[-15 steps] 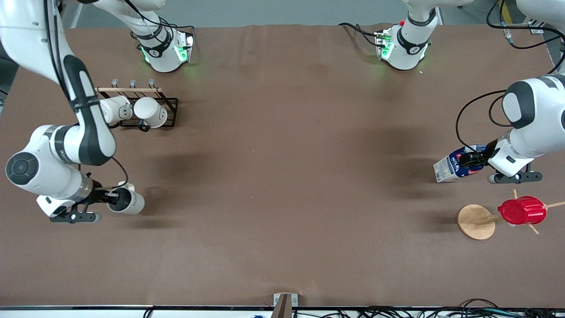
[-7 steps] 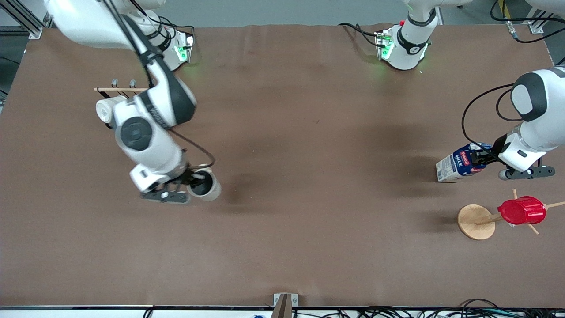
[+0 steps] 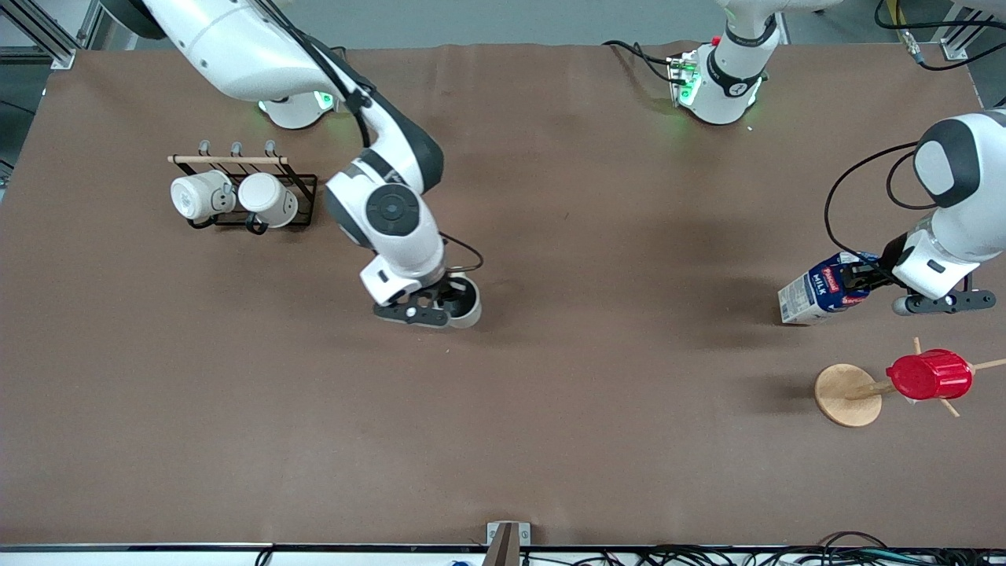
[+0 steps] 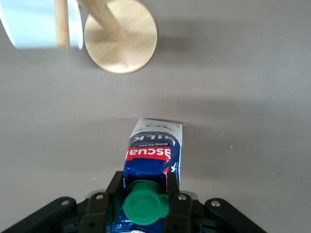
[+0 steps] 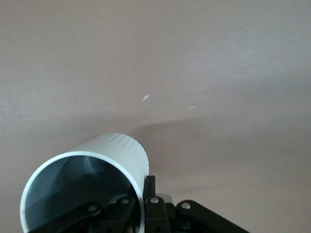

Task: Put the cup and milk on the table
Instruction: 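Carry the mug to table center with the right gripper while the left lifts milk, then release the mug and raise the right gripper while the left carries milk over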

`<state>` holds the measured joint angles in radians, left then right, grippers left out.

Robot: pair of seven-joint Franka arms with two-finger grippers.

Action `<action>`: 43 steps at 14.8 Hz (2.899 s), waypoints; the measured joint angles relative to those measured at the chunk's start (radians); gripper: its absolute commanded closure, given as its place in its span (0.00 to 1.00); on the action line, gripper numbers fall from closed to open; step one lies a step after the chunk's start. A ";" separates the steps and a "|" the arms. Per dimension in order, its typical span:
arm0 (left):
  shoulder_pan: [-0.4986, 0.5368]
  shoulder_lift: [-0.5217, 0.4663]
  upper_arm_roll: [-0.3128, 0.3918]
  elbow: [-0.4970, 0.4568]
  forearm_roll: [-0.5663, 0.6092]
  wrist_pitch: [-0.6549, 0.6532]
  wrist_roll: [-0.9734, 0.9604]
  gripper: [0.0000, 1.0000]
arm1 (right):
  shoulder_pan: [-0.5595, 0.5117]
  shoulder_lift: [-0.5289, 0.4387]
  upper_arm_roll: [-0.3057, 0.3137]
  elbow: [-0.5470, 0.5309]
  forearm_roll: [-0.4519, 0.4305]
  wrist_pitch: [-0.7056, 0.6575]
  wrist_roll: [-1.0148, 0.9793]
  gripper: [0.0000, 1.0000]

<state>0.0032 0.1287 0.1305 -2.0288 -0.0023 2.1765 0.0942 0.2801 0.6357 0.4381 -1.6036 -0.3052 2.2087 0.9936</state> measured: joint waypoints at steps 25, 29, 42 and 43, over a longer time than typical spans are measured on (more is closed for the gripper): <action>-0.006 0.081 -0.610 0.141 0.040 -0.017 -0.465 0.97 | -0.167 -0.333 0.026 0.086 -0.100 -0.408 0.143 0.00; -0.025 0.203 -0.724 0.235 0.187 -0.044 -0.687 0.97 | -0.180 -0.444 -0.173 0.083 0.065 -0.479 -0.214 0.00; -0.094 0.449 -0.866 0.454 0.375 -0.198 -0.930 0.99 | -0.264 -0.639 -0.464 0.112 0.291 -0.667 -0.805 0.00; -0.097 0.463 -0.869 0.466 0.387 -0.198 -0.943 0.99 | -0.271 -0.639 -0.464 0.118 0.292 -0.668 -0.827 0.00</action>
<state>-0.0940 0.5915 -0.7386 -1.5631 0.3847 1.9781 -0.8491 0.0089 -0.0036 -0.0261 -1.4854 -0.0129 1.5411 0.1671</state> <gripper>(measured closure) 0.604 0.000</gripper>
